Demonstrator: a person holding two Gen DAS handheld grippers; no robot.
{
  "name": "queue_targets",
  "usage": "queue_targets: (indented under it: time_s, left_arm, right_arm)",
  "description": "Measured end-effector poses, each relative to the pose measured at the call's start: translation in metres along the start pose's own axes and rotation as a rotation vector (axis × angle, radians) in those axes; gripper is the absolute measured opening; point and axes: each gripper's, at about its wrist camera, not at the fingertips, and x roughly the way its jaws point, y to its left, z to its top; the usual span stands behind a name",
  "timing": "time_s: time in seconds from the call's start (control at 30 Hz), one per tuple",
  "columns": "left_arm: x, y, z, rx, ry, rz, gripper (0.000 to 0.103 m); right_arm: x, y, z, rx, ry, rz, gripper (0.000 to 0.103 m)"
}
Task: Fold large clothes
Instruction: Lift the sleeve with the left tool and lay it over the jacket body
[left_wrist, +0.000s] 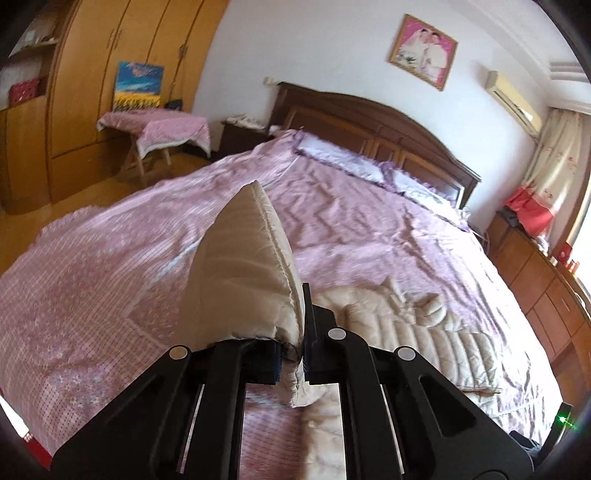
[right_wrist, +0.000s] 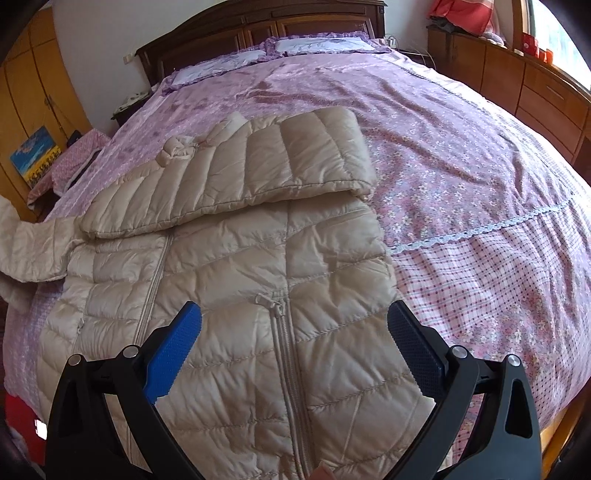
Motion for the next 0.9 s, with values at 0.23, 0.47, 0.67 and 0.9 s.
queue_targets:
  time_s: [0.23, 0.47, 0.67, 0.9]
  left_arm:
    - [-0.008, -0.044, 0.005, 0.056, -0.015, -0.08, 0.007]
    - [0.0, -0.095, -0.004, 0.132, 0.011, -0.148, 0.007]
    - [0.01, -0.13, -0.02, 0.177, 0.047, -0.191, 0.007]
    - [0.03, -0.164, -0.052, 0.22, 0.128, -0.225, 0.007]
  right_arm:
    - [-0.004, -0.014, 0.001, 0.037, -0.017, 0.002, 0.097]
    - [-0.007, -0.025, 0.0, 0.061, -0.027, 0.003, 0.097]
    - [-0.012, -0.032, 0.0, 0.069, -0.043, -0.001, 0.097]
    - [-0.011, -0.043, -0.002, 0.086, -0.032, -0.005, 0.097]
